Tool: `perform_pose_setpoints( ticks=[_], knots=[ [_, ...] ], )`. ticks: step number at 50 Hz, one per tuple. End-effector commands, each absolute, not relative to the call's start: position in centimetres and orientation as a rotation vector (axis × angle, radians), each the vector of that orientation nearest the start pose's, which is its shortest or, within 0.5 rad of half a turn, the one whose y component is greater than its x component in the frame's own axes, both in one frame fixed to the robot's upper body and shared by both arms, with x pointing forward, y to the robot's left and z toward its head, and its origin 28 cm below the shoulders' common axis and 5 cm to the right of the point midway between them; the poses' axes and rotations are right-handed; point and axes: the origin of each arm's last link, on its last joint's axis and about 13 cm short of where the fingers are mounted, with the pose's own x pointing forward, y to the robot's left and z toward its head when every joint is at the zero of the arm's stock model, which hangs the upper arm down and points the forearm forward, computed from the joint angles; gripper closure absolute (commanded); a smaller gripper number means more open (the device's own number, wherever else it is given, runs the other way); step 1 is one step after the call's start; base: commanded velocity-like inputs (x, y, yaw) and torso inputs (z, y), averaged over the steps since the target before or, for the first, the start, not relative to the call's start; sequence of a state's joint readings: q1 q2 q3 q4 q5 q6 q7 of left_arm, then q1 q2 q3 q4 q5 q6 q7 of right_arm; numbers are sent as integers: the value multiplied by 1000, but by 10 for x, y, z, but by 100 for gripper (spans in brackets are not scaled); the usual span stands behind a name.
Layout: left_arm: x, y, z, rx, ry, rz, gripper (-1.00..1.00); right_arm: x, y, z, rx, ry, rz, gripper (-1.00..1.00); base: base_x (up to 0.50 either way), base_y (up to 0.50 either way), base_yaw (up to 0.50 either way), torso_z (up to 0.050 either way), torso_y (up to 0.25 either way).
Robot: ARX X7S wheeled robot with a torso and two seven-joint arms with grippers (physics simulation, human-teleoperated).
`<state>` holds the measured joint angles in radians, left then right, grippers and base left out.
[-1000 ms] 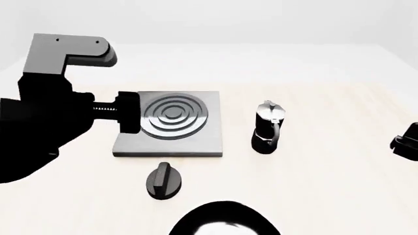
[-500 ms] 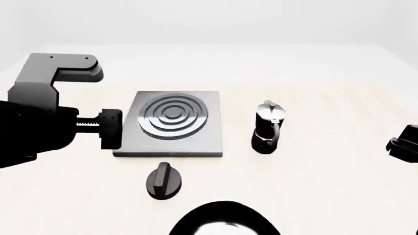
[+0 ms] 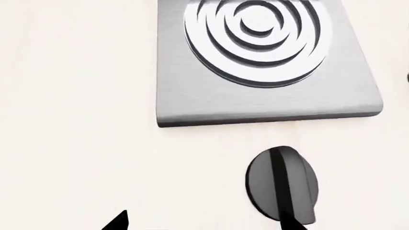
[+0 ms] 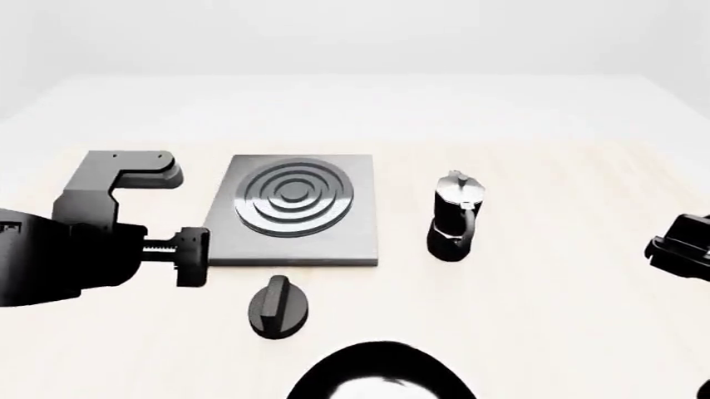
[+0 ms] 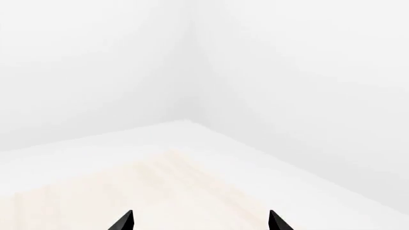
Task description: Turn on the stove and put the frying pan on it.
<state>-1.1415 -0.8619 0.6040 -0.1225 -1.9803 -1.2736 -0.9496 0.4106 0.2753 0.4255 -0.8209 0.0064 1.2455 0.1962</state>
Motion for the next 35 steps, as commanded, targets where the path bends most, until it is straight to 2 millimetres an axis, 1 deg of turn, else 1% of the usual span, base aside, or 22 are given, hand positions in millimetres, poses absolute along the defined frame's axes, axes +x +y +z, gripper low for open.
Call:
perform_pose_setpoints(
  ticks=[1,10,18,35],
  knots=[
    [271,305,229,-15,870,-128,-100,198,-208,194,-70,-50,-680,-100,0,0,0,0,0],
    [273,306,220,-25,885,-122,-100,198,-208,193,-68,-49,-676,-100,0,0,0,0,0],
    [278,301,205,-32,907,-136,-100,199,-208,191,-67,-44,-674,-100,0,0,0,0,0],
    [286,292,196,-45,903,-127,-100,198,-208,189,-61,-41,-670,-100,0,0,0,0,0]
  ],
)
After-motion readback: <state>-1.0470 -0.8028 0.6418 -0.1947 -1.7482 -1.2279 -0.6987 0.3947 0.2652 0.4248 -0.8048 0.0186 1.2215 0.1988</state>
